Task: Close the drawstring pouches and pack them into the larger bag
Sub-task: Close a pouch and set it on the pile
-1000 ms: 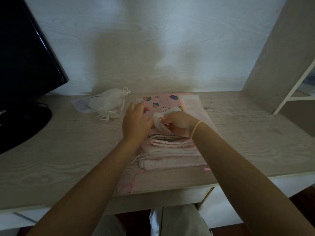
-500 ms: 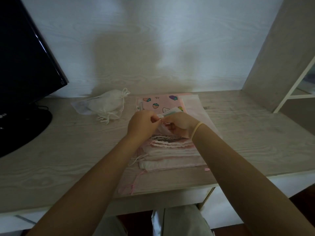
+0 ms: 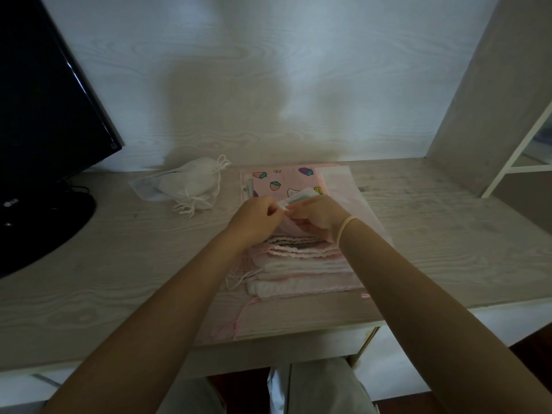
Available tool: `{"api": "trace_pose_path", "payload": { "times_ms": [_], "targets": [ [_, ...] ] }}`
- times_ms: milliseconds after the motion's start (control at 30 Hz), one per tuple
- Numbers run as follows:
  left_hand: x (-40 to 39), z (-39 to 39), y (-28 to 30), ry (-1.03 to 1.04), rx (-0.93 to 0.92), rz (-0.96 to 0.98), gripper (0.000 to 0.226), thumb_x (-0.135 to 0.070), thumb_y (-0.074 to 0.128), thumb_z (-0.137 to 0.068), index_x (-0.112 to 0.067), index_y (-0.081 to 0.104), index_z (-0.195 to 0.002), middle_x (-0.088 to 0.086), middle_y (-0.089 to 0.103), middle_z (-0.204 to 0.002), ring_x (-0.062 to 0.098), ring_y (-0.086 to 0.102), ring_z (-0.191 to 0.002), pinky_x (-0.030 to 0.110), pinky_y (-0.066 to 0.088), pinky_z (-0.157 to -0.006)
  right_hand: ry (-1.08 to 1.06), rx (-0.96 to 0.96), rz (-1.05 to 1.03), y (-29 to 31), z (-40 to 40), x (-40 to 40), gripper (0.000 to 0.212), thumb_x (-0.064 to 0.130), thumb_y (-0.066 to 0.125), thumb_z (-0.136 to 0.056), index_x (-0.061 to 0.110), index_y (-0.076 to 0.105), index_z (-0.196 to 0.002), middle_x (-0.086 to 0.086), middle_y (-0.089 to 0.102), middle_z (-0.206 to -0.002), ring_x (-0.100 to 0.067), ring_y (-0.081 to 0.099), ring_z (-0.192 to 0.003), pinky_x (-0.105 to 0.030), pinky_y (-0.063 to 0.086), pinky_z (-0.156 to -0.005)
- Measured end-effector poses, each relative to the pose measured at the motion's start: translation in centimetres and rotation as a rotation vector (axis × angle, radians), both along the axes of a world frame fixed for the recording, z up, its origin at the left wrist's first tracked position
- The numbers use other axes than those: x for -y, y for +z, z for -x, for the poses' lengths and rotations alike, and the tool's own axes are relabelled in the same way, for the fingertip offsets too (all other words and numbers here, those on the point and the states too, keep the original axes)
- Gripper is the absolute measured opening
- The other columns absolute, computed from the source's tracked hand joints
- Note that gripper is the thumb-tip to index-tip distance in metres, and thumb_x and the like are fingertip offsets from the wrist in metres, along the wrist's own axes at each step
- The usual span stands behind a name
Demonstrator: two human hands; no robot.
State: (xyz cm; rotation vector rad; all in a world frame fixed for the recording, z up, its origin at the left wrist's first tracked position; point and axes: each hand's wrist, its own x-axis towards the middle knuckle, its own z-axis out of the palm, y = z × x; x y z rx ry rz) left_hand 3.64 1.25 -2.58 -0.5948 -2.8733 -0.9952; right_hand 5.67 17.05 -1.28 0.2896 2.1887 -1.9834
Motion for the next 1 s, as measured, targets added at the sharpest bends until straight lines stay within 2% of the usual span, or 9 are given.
{"api": "trace_pose_path", "payload": {
  "times_ms": [133,333,433,533,667,767,833,900,1000],
  "targets": [
    [1.0,-0.3,-0.1,-0.025,-0.032,0.176,0.021,-0.025,0.049,-0.096,-0.013,0.056,-0.081,0.003,0.059,-0.081,0.021,0.054,-0.073,0.037,0.046,-0.064,-0.142,-0.018,-0.111,-0.1,0.3,-0.4,0.014,-0.003,0.069,-0.083,0.0,0.073,-0.096,-0.016,0.07,-0.084,-0.021,0.063,-0.068,-0.037,0.059,-0.08],
    [1.6,-0.7,0.5,-0.057,-0.038,0.456,0.013,-0.023,0.046,-0.096,-0.021,0.048,-0.083,-0.002,0.051,-0.078,0.024,0.053,-0.074,0.031,0.039,-0.06,-0.222,-0.189,-0.488,-0.5,1.0,-0.4,0.006,0.004,0.072,-0.083,0.009,0.076,-0.084,0.0,0.067,-0.069,-0.011,0.061,-0.057,-0.02,0.057,-0.067],
    [1.3,-0.8,1.1,-0.071,-0.048,0.6,0.014,-0.022,0.048,-0.095,-0.024,0.043,-0.082,-0.005,0.044,-0.073,0.023,0.05,-0.072,0.031,0.039,-0.062,-0.195,-0.234,-0.575,-0.4,1.1,-0.2,0.007,0.006,0.072,-0.084,0.01,0.077,-0.085,0.004,0.065,-0.068,-0.007,0.059,-0.056,-0.015,0.054,-0.065],
    [1.1,-1.0,1.5,-0.055,-0.011,0.691,0.023,-0.023,0.05,-0.095,-0.023,0.04,-0.075,-0.003,0.044,-0.074,0.024,0.05,-0.074,0.032,0.041,-0.065,-0.163,-0.246,-0.603,-0.7,0.8,0.0,0.007,0.006,0.07,-0.085,0.009,0.077,-0.086,0.006,0.061,-0.069,-0.005,0.056,-0.058,-0.004,0.044,-0.05],
    [1.5,-0.7,1.8,-0.017,-0.095,0.59,0.02,-0.03,0.059,-0.088,-0.021,0.051,-0.072,0.002,0.058,-0.084,0.022,0.055,-0.074,0.03,0.043,-0.063,-0.141,-0.247,-0.567,-0.9,0.4,-0.4,0.008,0.005,0.069,-0.086,0.009,0.076,-0.087,0.002,0.063,-0.071,-0.008,0.058,-0.059,-0.008,0.047,-0.052],
    [1.2,-0.2,1.4,-0.072,-0.103,0.287,0.038,-0.044,0.07,-0.077,-0.026,0.057,-0.108,-0.005,0.053,-0.109,0.018,0.057,-0.093,0.034,0.049,-0.073,-0.133,-0.245,-0.508,-0.1,0.5,-0.9,0.008,0.003,0.069,-0.085,0.01,0.072,-0.086,-0.005,0.067,-0.074,-0.014,0.061,-0.059,-0.023,0.056,-0.063],
    [0.1,-0.2,1.2,-0.175,-0.104,0.274,0.051,-0.041,0.072,-0.077,-0.029,0.055,-0.124,-0.005,0.047,-0.124,0.018,0.056,-0.103,0.04,0.052,-0.082,-0.157,-0.244,-0.456,0.3,0.6,-0.7,0.015,0.003,0.071,-0.083,0.009,0.063,-0.094,-0.008,0.066,-0.08,-0.015,0.062,-0.059,-0.027,0.059,-0.064],
    [-1.0,-0.2,1.1,-0.207,-0.118,0.345,0.046,-0.038,0.071,-0.082,-0.029,0.059,-0.125,-0.004,0.046,-0.125,0.019,0.055,-0.102,0.036,0.05,-0.079,-0.175,-0.249,-0.424,0.6,0.6,-0.7,0.025,0.002,0.071,-0.082,0.011,0.054,-0.099,-0.009,0.065,-0.084,-0.016,0.063,-0.061,-0.025,0.056,-0.06],
    [-1.7,0.3,1.1,-0.169,-0.204,0.395,0.022,-0.031,0.063,-0.089,-0.023,0.067,-0.108,0.0,0.049,-0.112,0.021,0.055,-0.093,0.031,0.044,-0.07,-0.187,-0.304,-0.522,0.9,0.7,-1.2,0.019,0.006,0.064,-0.087,0.014,0.054,-0.101,-0.006,0.064,-0.087,-0.015,0.06,-0.07,-0.02,0.047,-0.057]
  ]
}}
